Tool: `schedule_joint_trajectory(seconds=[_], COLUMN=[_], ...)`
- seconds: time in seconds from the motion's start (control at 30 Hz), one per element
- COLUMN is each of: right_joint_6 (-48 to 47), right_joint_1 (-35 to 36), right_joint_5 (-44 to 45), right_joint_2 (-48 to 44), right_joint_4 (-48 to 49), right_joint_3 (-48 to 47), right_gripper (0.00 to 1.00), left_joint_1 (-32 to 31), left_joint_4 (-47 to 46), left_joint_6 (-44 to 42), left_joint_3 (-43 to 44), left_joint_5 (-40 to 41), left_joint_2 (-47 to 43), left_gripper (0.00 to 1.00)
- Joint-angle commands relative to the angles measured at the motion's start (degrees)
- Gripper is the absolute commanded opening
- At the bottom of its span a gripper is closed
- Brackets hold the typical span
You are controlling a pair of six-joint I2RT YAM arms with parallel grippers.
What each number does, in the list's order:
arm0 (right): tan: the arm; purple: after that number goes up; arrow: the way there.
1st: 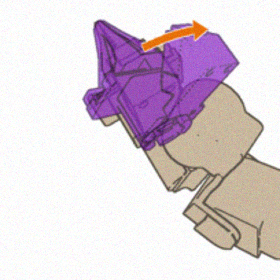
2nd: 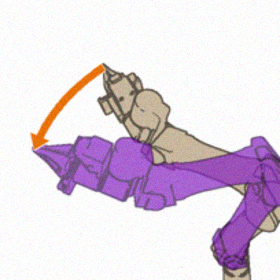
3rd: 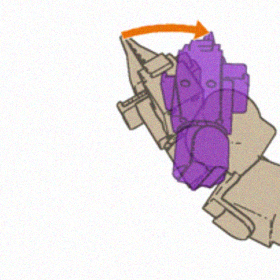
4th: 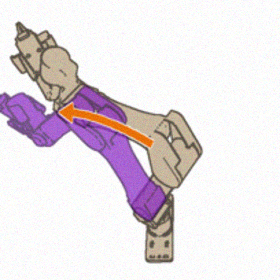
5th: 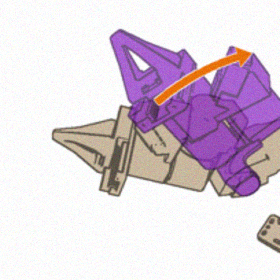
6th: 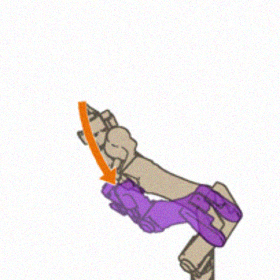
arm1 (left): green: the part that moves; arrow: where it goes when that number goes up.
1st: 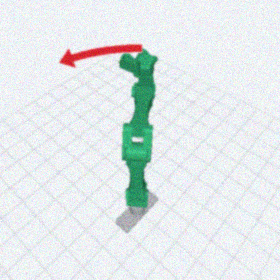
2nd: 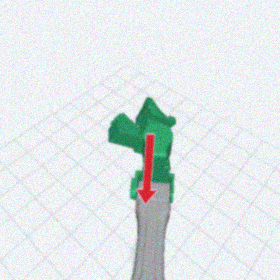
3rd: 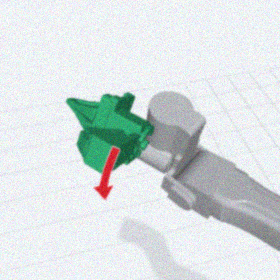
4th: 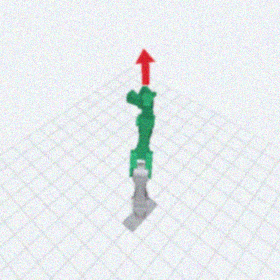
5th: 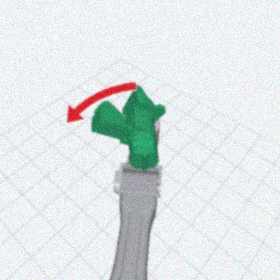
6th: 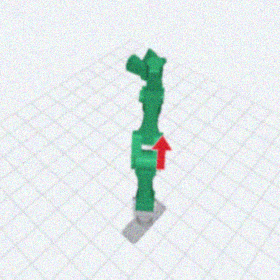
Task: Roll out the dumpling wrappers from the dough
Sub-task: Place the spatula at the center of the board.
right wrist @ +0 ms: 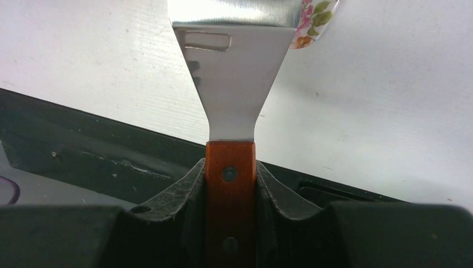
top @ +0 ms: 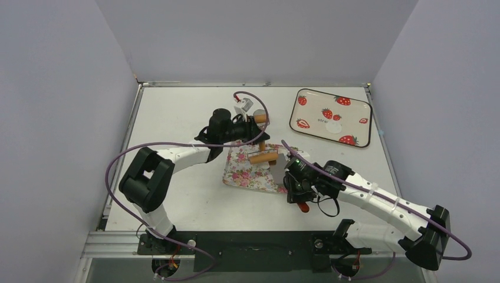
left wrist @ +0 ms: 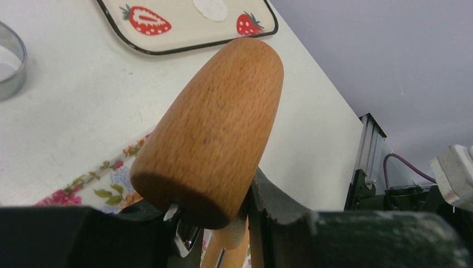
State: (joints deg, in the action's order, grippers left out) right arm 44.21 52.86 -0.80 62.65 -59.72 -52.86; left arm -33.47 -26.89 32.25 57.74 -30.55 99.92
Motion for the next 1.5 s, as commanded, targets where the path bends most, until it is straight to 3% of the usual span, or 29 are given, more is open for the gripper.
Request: schedule_joint_trajectory(seconds=[0.0,0.23,0.4,0.6,0.77,0.83,0.87,0.93,1.17,1.27,1.37,1.47], right_joint_6=[2.3,5.8,5.1,6.2,7.3,7.6,7.7,7.8,4.9,2.4,-0.9,-1.9], right_joint_1=[-1.7,-12.0,-24.0,-27.6,-28.8,-28.8,-28.8,-28.9,-28.9,-28.9,-28.9,-28.9], right_joint_5=[4.5,11.0,11.9,16.3,14.3,13.4,13.3,13.2,12.9,13.8,14.1,13.1], right_joint_2=[-3.5,-9.4,-9.7,-8.2,-7.7,-6.8,-6.5,-6.4,-7.8,-9.6,-11.1,-11.1], right_joint_4=[0.6,-5.7,-3.6,1.7,7.6,8.1,8.0,7.8,6.5,5.4,6.1,9.9], right_joint_3=[-2.8,3.3,12.2,16.5,20.9,21.1,21.1,20.8,15.7,10.8,5.0,2.4], right_gripper=[0.0,0.0,0.0,0.0,0.0,0.12,0.24,0.39,0.61,0.84,0.89,0.9], left_joint_1=[-0.1,-0.6,-6.0,-8.7,-9.2,-9.1,-9.0,-8.6,-7.1,-5.9,-4.9,-4.7], left_joint_4=[-0.2,-0.2,-1.6,-9.0,-10.3,-10.3,-10.2,-10.4,-6.9,-4.8,-3.0,0.9], left_joint_6=[-6.3,-14.8,-29.7,-33.1,-34.4,-34.7,-34.7,-35.1,-46.2,-47.7,-50.2,-52.3], left_joint_3=[3.4,5.5,2.2,0.0,-0.3,-0.4,-0.4,-0.4,-0.4,0.5,2.6,5.7], left_joint_5=[1.2,3.2,8.2,10.6,11.3,10.8,9.8,7.3,-12.7,-19.7,-28.5,-32.2], left_joint_2=[-2.6,-2.8,-1.5,-0.5,0.3,0.3,0.1,-0.1,0.9,2.1,3.8,5.2], left_gripper=[0.0,0.0,0.0,0.0,0.0,0.0,0.0,0.0,0.0,0.0,0.0,0.0])
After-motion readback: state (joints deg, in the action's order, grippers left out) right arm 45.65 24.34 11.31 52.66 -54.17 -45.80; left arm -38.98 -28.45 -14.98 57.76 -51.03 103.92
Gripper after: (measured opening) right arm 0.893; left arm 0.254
